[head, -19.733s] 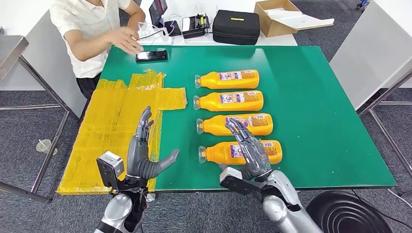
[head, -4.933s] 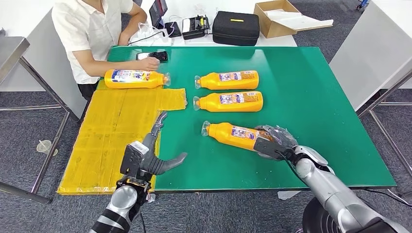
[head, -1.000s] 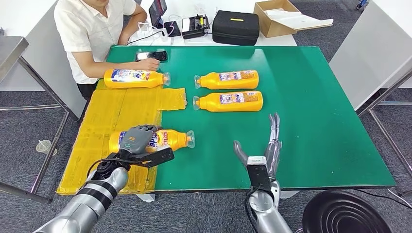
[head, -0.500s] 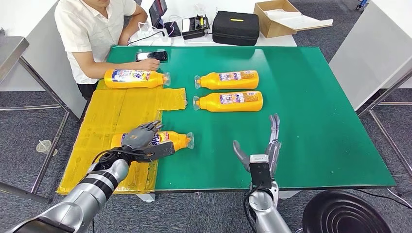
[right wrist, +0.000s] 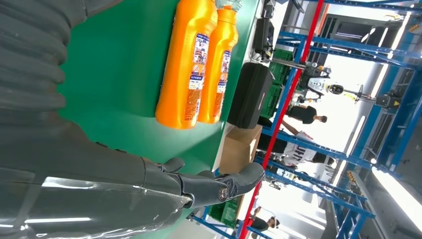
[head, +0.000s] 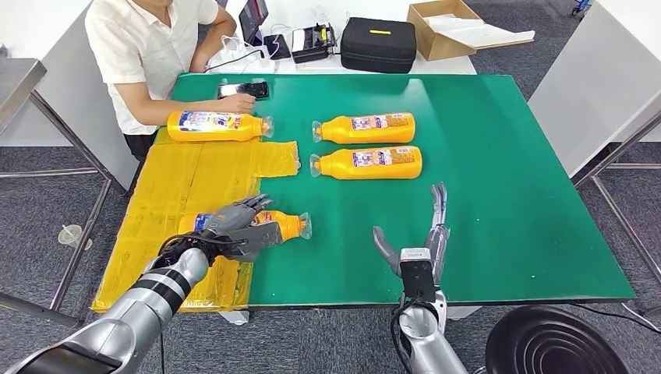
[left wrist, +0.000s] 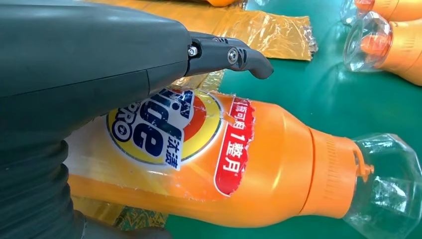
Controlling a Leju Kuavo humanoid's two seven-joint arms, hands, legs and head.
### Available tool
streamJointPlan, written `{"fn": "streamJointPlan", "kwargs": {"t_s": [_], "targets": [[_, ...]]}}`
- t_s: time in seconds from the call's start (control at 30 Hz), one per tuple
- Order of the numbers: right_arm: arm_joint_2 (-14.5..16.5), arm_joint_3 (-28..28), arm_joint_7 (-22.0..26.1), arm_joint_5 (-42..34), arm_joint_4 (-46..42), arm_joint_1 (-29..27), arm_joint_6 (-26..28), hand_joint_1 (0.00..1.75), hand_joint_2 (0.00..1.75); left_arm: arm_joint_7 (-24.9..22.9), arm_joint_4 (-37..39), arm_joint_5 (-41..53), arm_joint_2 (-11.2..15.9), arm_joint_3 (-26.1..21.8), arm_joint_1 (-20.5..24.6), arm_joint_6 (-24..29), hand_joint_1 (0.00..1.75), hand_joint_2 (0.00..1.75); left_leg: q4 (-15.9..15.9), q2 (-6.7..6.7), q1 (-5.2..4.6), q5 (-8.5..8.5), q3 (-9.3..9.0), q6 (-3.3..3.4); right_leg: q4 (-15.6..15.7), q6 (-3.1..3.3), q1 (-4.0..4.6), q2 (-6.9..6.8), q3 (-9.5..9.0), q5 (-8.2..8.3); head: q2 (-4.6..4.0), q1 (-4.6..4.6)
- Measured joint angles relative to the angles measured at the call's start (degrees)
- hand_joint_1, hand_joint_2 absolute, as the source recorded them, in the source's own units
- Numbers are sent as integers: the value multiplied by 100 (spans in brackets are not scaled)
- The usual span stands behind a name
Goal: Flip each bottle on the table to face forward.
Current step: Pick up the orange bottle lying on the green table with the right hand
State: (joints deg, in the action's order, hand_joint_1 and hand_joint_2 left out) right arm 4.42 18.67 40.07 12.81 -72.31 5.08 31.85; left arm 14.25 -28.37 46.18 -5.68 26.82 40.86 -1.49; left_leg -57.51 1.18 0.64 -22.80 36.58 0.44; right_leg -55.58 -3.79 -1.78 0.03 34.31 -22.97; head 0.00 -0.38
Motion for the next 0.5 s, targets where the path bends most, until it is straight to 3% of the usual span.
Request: {"fn": "streamJointPlan", "kwargs": {"t_s": [0.27, 0.5], "targets": [[-22, 0, 1, 9, 4, 1, 91, 0, 175, 291, -215, -209, -3, -15, -82, 70, 0, 175, 0, 1, 0, 0, 1, 0, 0, 0, 0, 0, 0, 0, 0, -1], [-157, -45, 1, 46, -61, -66, 166, 0, 175, 431, -1978, -1123, 172, 21, -826, 62, 0, 175, 0, 0, -1, -2, 2, 0, 1, 0, -1, 0, 1, -2, 0, 0]]}}
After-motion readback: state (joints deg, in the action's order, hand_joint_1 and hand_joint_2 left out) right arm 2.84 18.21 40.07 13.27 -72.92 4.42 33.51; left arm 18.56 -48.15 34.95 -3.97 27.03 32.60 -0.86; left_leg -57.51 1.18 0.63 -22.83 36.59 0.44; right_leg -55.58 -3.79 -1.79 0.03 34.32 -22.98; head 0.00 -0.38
